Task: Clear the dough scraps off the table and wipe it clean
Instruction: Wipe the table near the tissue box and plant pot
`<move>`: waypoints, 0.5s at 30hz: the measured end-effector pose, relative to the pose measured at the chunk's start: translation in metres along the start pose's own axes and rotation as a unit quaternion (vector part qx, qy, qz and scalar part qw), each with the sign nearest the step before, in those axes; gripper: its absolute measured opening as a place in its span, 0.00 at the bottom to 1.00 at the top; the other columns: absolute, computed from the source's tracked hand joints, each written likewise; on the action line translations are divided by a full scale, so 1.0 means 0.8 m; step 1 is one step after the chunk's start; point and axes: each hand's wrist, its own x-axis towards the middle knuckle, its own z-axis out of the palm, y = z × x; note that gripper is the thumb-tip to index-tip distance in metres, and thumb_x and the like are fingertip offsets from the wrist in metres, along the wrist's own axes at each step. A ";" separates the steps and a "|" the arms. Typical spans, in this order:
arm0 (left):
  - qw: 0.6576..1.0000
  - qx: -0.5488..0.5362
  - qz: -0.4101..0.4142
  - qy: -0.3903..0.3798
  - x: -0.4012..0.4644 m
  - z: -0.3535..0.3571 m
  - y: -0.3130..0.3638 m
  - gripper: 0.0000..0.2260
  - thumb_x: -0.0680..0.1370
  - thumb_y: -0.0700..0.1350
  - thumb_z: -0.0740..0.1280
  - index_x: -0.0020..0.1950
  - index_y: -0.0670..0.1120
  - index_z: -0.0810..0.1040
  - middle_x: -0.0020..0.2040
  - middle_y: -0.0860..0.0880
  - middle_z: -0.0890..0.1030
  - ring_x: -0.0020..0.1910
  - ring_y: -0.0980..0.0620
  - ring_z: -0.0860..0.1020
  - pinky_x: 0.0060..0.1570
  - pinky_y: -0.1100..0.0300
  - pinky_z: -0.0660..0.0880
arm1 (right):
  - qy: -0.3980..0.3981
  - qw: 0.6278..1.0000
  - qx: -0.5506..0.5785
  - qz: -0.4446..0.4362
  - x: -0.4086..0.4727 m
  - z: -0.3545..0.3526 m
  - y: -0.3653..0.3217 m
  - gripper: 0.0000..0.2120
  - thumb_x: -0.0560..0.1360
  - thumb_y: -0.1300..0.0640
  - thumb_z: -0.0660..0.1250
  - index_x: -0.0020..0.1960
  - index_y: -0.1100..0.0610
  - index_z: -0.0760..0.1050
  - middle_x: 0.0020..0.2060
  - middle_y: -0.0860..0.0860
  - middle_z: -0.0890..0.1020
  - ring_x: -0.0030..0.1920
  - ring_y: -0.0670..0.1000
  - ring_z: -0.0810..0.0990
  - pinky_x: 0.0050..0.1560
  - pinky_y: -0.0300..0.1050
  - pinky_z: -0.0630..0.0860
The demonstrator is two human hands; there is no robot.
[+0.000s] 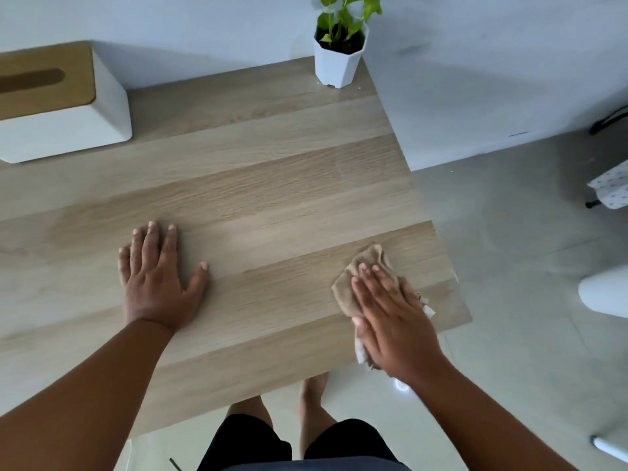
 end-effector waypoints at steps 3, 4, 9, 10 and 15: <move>1.000 -0.004 -0.004 0.001 0.000 0.000 0.001 0.38 0.76 0.67 0.57 0.82 0.49 0.60 0.83 0.43 0.57 0.83 0.44 0.50 0.81 0.44 0.45 | 0.002 0.995 0.005 0.100 0.040 -0.009 0.032 0.30 0.83 0.48 0.55 0.81 0.58 0.61 0.82 0.55 0.58 0.83 0.56 0.55 0.78 0.63 0.59; 1.000 -0.005 -0.004 0.002 0.000 0.000 0.001 0.38 0.76 0.67 0.57 0.82 0.49 0.60 0.83 0.43 0.57 0.83 0.44 0.50 0.81 0.44 0.45 | -0.001 0.991 0.004 0.136 0.062 -0.012 0.038 0.30 0.83 0.47 0.52 0.81 0.59 0.61 0.82 0.56 0.59 0.83 0.56 0.55 0.79 0.62 0.58; 1.000 0.003 0.002 0.009 0.000 0.003 -0.001 0.38 0.76 0.67 0.57 0.82 0.48 0.61 0.83 0.42 0.58 0.83 0.43 0.51 0.81 0.41 0.48 | -0.002 0.967 -0.003 0.256 0.208 -0.020 0.050 0.31 0.82 0.47 0.50 0.82 0.60 0.58 0.82 0.59 0.57 0.83 0.58 0.53 0.80 0.62 0.54; 1.000 0.006 0.004 0.011 0.000 0.004 -0.002 0.38 0.76 0.67 0.57 0.82 0.48 0.61 0.83 0.42 0.58 0.83 0.43 0.51 0.81 0.41 0.48 | 0.003 0.964 0.003 0.265 0.237 -0.021 0.050 0.31 0.83 0.47 0.50 0.82 0.60 0.58 0.82 0.59 0.57 0.83 0.59 0.53 0.80 0.63 0.54; 1.000 0.012 0.010 0.013 0.001 0.003 -0.002 0.38 0.76 0.67 0.57 0.82 0.47 0.61 0.83 0.42 0.59 0.83 0.43 0.51 0.80 0.40 0.50 | 0.001 0.977 0.021 0.211 0.350 -0.022 0.009 0.30 0.83 0.45 0.49 0.83 0.52 0.54 0.84 0.57 0.51 0.83 0.60 0.48 0.80 0.63 0.49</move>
